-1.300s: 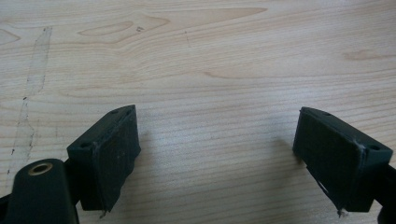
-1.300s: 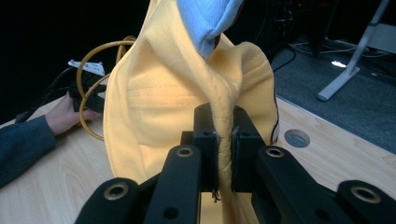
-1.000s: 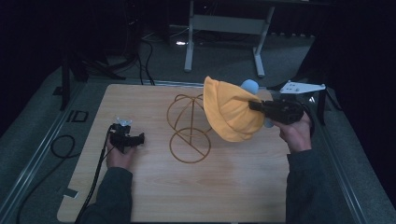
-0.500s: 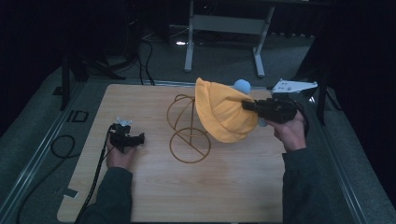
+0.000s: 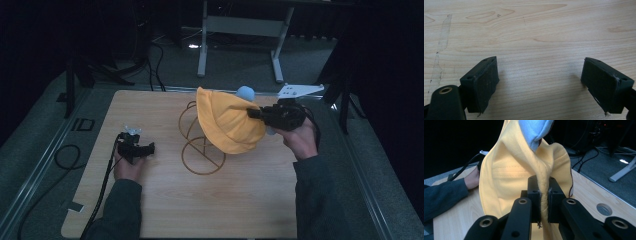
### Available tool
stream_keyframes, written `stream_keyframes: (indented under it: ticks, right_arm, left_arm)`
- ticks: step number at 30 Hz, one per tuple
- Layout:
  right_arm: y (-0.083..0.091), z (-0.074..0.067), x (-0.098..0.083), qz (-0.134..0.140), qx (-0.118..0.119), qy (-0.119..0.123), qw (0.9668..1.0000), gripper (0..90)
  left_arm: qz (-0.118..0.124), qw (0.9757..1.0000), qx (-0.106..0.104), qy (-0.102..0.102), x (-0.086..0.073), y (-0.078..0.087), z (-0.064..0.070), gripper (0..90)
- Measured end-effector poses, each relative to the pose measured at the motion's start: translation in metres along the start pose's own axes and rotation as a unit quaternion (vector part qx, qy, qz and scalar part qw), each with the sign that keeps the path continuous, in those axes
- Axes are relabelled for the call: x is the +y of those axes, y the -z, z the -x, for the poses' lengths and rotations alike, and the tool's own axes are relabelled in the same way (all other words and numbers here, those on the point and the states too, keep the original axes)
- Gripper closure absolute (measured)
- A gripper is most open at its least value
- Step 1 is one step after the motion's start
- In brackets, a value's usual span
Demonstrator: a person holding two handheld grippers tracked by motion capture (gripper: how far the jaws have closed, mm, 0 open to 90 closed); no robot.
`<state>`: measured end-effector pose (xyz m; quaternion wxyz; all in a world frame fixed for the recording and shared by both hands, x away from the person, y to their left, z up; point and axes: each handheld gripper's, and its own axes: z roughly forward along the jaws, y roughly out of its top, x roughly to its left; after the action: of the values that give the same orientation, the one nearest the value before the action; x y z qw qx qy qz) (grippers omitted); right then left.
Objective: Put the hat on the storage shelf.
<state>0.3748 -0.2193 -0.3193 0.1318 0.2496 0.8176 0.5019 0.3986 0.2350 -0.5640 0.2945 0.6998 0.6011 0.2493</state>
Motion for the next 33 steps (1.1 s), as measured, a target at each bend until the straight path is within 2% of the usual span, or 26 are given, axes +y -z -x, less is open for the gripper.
stream_keyframes:
  ticks: [11, 33]
  right_arm:
    - [-0.015, -0.009, 0.01, -0.009, 0.01, 0.013, 0.9998, 83.9]
    - [-0.024, -0.017, 0.024, -0.019, 0.01, 0.031, 0.9993, 83.8]
  left_arm:
    - [0.0, 1.0, 0.0, 0.0, 0.0, 0.0, 0.0, 14.6]
    - [-0.001, 1.0, -0.001, -0.003, 0.0, 0.0, 0.0, 14.6]
